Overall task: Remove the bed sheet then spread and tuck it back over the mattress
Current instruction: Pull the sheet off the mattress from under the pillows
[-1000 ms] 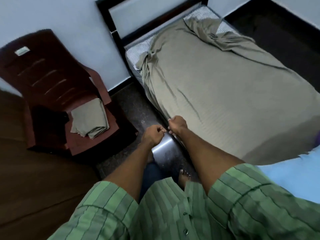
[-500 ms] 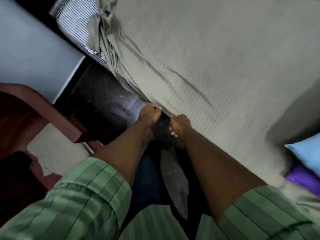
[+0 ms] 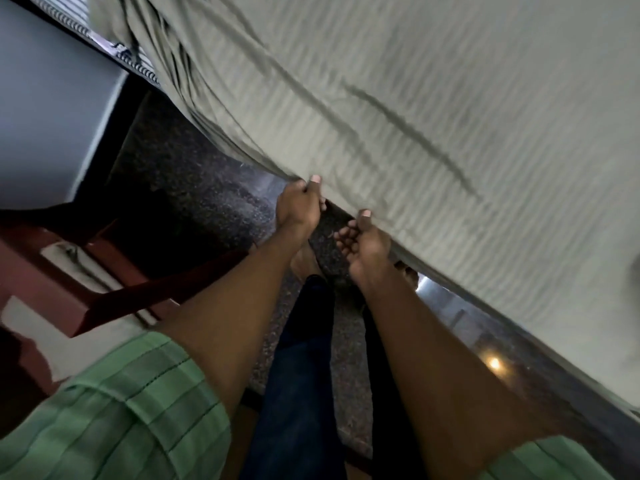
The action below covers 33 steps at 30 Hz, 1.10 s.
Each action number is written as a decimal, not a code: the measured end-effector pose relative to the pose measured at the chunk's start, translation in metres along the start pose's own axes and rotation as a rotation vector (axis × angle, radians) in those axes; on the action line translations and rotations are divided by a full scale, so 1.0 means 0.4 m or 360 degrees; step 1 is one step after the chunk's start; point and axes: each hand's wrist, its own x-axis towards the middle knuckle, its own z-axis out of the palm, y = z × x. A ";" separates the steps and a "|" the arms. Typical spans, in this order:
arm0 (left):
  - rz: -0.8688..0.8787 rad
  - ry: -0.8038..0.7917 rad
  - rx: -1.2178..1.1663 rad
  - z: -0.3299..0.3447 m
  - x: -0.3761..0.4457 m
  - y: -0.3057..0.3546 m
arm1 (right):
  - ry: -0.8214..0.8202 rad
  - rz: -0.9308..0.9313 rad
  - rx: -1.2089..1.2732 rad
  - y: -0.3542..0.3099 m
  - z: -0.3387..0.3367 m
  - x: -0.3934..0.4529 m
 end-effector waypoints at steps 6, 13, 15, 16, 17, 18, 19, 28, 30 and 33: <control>0.0424 0.0010 -0.0480 -0.008 -0.106 0.162 | -0.0152 -0.0188 0.0144 -0.109 -0.014 -0.085; 0.0678 -0.0164 -0.0423 0.049 -0.173 0.356 | -0.0389 -0.0701 0.0450 -0.312 -0.138 -0.189; 0.0528 -0.0315 -0.0009 0.087 -0.182 0.304 | -0.0308 -0.0544 0.0145 -0.252 -0.190 -0.161; 0.0497 -0.0368 0.0208 0.104 -0.192 0.271 | -0.0235 -0.0356 0.0044 -0.215 -0.220 -0.142; 0.0483 -0.0374 0.0345 0.117 -0.206 0.240 | -0.0149 -0.0163 0.0013 -0.177 -0.249 -0.121; 0.0465 -0.0368 0.0397 0.132 -0.220 0.212 | -0.0052 -0.0009 0.0015 -0.144 -0.281 -0.101; 0.0418 -0.0363 0.0390 0.144 -0.234 0.191 | 0.0035 0.0086 0.0040 -0.116 -0.314 -0.084; 0.0171 -0.0744 0.0794 0.273 -0.318 0.141 | 0.0202 0.0135 -0.0011 -0.145 -0.443 0.033; 0.0156 -0.0791 0.0845 0.295 -0.341 0.170 | 0.0191 0.0003 -0.0029 -0.155 -0.459 0.037; 0.0044 -0.0952 0.0796 0.329 -0.370 0.201 | 0.0159 -0.0166 0.0081 -0.155 -0.474 -0.002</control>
